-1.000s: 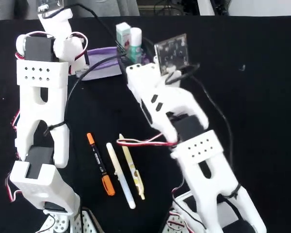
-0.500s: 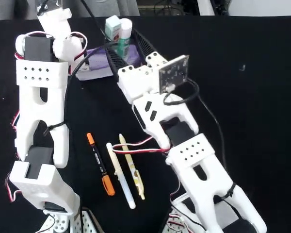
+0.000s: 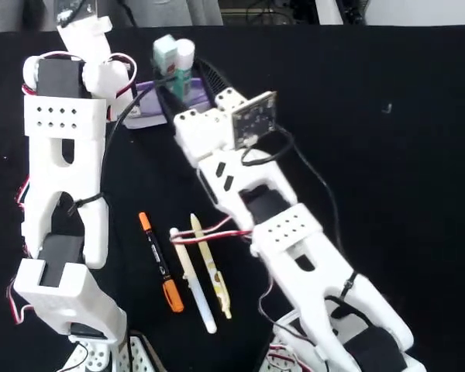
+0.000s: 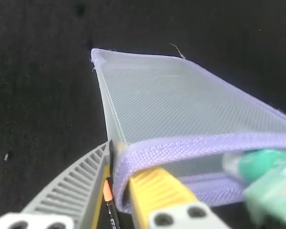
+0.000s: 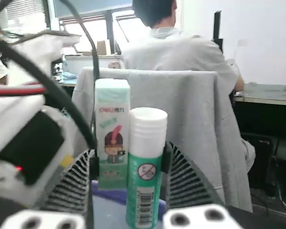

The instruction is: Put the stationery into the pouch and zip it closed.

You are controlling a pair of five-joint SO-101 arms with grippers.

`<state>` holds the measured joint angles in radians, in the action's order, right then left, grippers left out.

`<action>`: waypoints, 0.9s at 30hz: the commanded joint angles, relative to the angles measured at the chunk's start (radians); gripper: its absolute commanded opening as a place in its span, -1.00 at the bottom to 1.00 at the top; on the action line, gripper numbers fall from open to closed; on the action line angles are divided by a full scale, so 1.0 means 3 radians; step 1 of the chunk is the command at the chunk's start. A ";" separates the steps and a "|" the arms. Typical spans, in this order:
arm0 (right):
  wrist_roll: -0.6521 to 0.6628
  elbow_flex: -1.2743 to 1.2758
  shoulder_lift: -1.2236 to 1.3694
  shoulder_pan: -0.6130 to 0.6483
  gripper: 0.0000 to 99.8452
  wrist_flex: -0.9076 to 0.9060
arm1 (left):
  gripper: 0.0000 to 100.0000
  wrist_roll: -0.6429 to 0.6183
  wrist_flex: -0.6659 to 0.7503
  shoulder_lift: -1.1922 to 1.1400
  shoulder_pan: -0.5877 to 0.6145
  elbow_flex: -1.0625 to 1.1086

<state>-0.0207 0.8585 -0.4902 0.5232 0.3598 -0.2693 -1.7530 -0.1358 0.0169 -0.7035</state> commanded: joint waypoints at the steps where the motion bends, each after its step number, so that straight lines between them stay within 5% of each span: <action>1: -0.0010 0.0120 -0.0095 0.0128 -0.98 0.0097 | -0.94 -0.0026 0.0020 0.0020 0.0049 -0.0013; 7: 0.0020 0.0355 -0.0018 -0.0010 -0.96 0.0235 | -0.94 -0.0036 0.0026 0.0041 0.0069 -0.0038; 13: 0.0015 0.0586 0.0115 -0.0005 -0.42 0.0849 | -0.94 -0.0169 0.0031 0.0031 0.0090 -0.0043; 17: 0.0015 0.0616 -0.0028 -0.0010 -0.46 0.0829 | -0.94 -0.0174 0.0118 0.0020 0.0192 -0.0013; 27: 0.0215 0.0176 -0.1481 -0.0005 -0.53 -0.1238 | -0.94 -0.0179 0.0286 -0.0148 0.0473 -0.0013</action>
<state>0.0299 1.0349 -0.7449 0.5355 0.2539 -0.3107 -1.7131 -0.1619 0.1120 -0.7020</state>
